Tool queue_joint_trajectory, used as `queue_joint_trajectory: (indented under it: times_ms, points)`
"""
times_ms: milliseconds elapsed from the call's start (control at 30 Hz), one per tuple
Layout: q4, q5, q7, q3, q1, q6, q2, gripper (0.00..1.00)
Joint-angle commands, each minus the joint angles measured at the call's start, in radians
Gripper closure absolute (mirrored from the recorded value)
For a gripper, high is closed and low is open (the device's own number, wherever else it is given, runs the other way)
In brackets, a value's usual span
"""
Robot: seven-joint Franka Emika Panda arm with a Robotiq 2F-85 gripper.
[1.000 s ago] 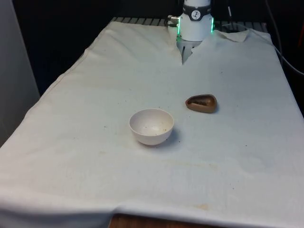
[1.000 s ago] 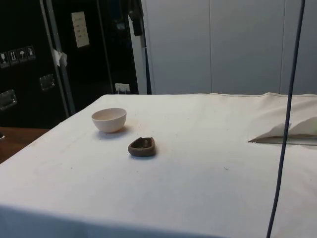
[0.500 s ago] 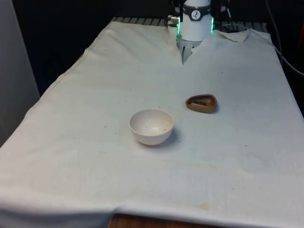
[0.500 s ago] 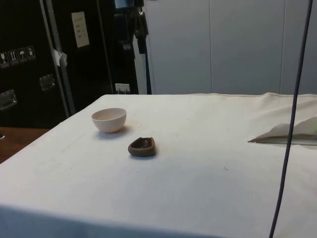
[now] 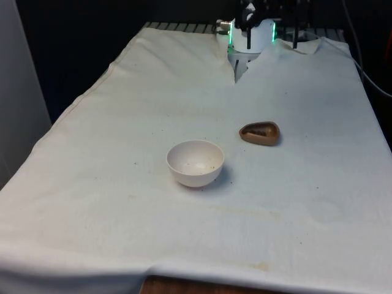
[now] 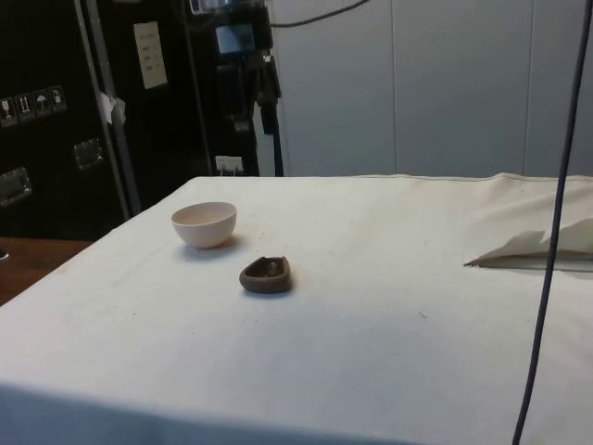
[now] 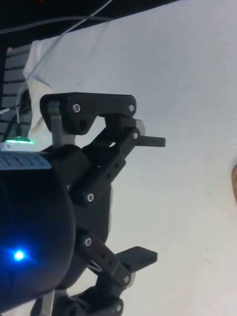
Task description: Pour the coffee beans from the cup into the bowl.
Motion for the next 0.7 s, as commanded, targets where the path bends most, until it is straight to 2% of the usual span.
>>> queue_joint_trajectory:
  times_ms: [0,200,233,267,367,533,567,600,667]
  points:
    - [-0.008,-0.001,0.016,0.006,0.006,0.024,0.009,0.0]
    - [-0.022,-0.003,0.052,0.044,0.008,0.084,0.049,0.0]
    - [-0.015,0.0,0.042,0.045,0.003,0.07,0.051,0.0]
    - [-0.023,-0.004,0.056,0.049,0.008,0.091,0.055,0.0]
    - [-0.028,-0.006,0.075,0.066,0.011,0.125,0.08,0.0]
    - [-0.038,-0.008,0.092,0.085,0.013,0.173,0.11,0.0]
    - [-0.032,-0.001,0.079,0.085,0.008,0.153,0.107,0.0]
    - [-0.041,-0.008,0.094,0.088,0.013,0.183,0.115,0.0]
    - [-0.047,-0.009,0.097,0.093,0.013,0.202,0.123,0.0]
